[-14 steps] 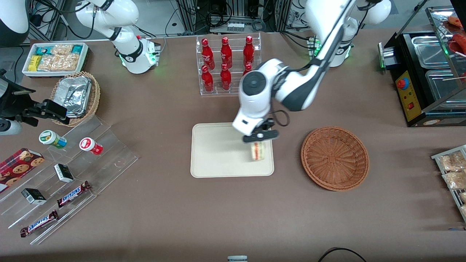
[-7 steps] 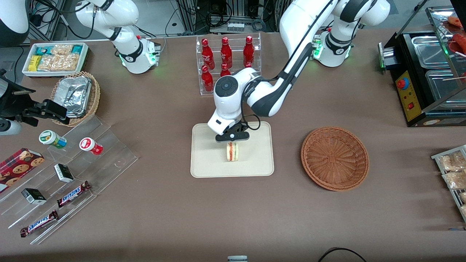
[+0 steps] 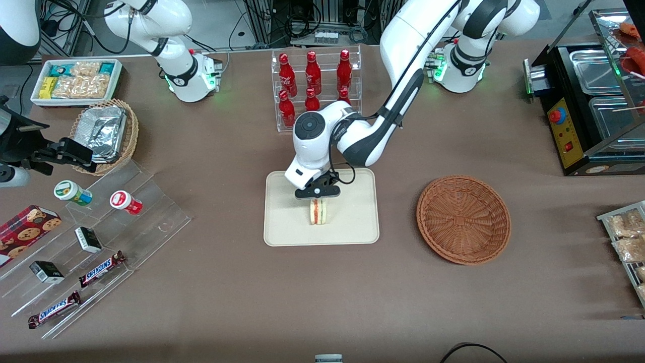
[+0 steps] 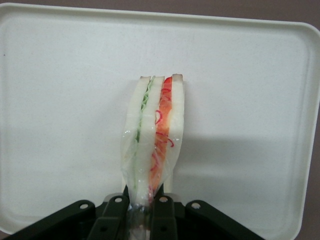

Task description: Place sandwich from basket to tray

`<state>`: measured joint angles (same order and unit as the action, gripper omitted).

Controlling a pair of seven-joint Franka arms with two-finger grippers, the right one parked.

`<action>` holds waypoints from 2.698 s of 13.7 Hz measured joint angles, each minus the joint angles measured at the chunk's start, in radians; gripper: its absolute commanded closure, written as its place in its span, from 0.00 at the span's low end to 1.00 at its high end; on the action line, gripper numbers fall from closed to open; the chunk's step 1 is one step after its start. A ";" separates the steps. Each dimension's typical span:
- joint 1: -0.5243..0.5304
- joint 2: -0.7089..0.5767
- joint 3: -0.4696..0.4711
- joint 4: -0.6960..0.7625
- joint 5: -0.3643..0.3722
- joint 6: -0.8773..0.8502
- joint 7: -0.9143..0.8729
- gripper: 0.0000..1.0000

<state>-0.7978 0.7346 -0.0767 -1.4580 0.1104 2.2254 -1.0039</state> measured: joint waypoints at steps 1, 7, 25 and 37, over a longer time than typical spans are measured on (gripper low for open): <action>0.000 0.002 0.000 0.001 0.001 0.000 -0.009 0.04; -0.001 -0.003 0.005 0.030 0.004 -0.008 -0.073 0.01; 0.554 -0.612 0.051 0.064 -0.028 -0.776 0.423 0.01; 0.812 -0.858 0.050 -0.267 -0.075 -0.701 0.913 0.01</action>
<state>0.0145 -0.1236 -0.0267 -1.7250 0.0352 1.5241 -0.0906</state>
